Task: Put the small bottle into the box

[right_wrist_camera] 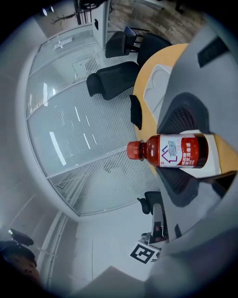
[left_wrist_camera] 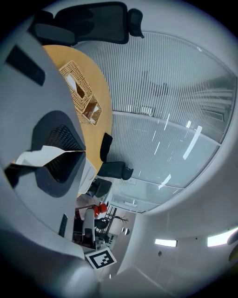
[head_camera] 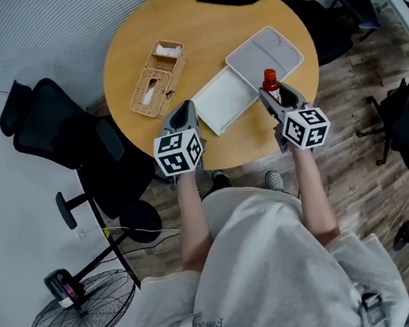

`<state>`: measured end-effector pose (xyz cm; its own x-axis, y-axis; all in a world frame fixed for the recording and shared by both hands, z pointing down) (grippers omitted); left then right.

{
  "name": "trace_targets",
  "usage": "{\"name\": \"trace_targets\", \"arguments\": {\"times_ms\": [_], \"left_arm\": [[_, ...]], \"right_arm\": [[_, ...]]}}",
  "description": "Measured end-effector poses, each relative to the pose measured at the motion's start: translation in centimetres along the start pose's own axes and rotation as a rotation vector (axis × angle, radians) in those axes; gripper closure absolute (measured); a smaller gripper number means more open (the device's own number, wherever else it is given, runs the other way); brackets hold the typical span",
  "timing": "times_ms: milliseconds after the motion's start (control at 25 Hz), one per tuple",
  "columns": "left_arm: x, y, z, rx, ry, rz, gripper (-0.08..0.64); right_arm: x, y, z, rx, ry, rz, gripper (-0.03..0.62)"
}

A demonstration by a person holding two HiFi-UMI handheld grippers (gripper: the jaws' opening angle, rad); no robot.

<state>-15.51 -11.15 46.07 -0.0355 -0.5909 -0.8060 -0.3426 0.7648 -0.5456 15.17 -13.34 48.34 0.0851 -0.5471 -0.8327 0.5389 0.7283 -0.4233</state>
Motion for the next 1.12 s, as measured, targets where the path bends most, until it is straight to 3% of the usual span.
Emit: {"name": "trace_targets", "arguments": {"times_ms": [720, 960, 1120], "left_arm": [[-0.2, -2.8, -5.1, -0.16, -0.057, -0.069, 0.531], [-1.5, -3.4, -5.4, -0.165, -0.021, -0.089, 0.531], [-1.6, -3.6, -5.0, -0.148, -0.035, -0.081, 0.531]], "right_arm": [[-1.9, -6.9, -4.9, -0.039, -0.059, -0.016, 0.368], [-2.4, -8.5, -5.1, -0.019, -0.025, -0.078, 0.368], [-2.1, -9.8, -4.7, -0.001, 0.071, -0.145, 0.368]]}}
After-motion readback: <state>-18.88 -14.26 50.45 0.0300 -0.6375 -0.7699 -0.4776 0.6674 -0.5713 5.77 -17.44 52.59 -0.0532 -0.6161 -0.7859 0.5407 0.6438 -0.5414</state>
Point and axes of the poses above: the fingertips, and each gripper's own axes: y backward along the fingers, z to its right, x out of its top, the point moved 10 cm from there along y, backward along the fingers, and after that the axes turned 5 degrees about -z, right-handed, at the moved point
